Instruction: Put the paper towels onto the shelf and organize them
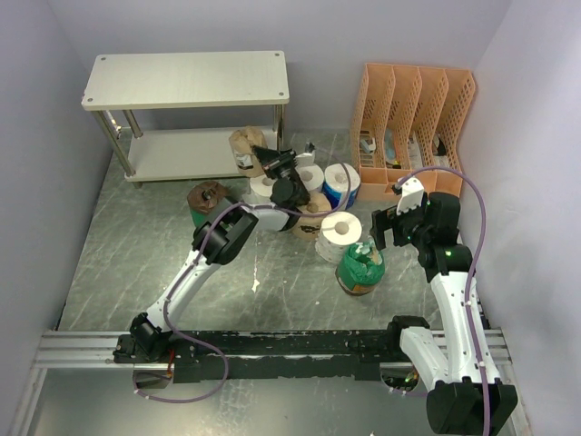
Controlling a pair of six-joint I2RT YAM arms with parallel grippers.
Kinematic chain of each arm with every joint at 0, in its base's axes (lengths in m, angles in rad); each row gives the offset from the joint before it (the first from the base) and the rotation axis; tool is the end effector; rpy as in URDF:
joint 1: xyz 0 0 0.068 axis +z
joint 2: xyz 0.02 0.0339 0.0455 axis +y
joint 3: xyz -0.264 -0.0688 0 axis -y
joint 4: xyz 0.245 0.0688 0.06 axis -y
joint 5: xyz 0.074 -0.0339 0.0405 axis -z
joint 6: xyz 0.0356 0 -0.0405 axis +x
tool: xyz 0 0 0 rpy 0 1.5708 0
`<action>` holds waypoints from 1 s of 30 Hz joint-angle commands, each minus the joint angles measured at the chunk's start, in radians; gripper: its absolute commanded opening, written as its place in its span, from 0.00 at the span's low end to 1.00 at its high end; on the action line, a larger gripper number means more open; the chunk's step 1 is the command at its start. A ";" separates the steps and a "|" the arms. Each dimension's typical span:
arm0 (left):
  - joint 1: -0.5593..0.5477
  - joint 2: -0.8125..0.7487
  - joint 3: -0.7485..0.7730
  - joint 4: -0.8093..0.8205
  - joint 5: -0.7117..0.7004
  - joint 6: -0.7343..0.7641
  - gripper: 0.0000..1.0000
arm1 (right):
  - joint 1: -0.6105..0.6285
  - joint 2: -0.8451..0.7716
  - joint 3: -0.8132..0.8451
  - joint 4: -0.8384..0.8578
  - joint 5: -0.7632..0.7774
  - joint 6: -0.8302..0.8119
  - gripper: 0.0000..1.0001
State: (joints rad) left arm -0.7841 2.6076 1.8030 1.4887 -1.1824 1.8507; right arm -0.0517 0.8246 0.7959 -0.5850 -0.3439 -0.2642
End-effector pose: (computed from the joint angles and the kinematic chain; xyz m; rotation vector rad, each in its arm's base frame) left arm 0.3972 -0.3497 0.1682 0.5231 1.3801 1.4052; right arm 0.1757 0.0029 0.2984 -0.4189 2.1088 0.1925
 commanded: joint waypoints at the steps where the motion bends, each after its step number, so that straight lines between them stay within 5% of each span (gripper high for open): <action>1: -0.046 0.051 -0.074 0.066 -0.137 0.010 0.07 | -0.008 -0.002 -0.008 0.024 0.008 -0.004 1.00; 12: -0.072 0.109 -0.037 0.159 -0.317 0.043 0.25 | -0.008 -0.008 -0.008 0.023 0.000 -0.009 1.00; 16: -0.075 0.189 0.131 0.324 -0.382 0.264 0.25 | -0.007 -0.006 -0.008 0.021 -0.003 -0.010 1.00; 30: -0.086 0.056 0.158 0.326 -0.483 0.255 0.25 | -0.007 -0.010 -0.008 0.021 -0.006 -0.012 1.00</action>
State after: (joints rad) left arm -0.8291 2.7125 1.9816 1.5337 -1.5234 2.0644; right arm -0.0513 0.8249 0.7959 -0.5808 -0.3454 -0.2676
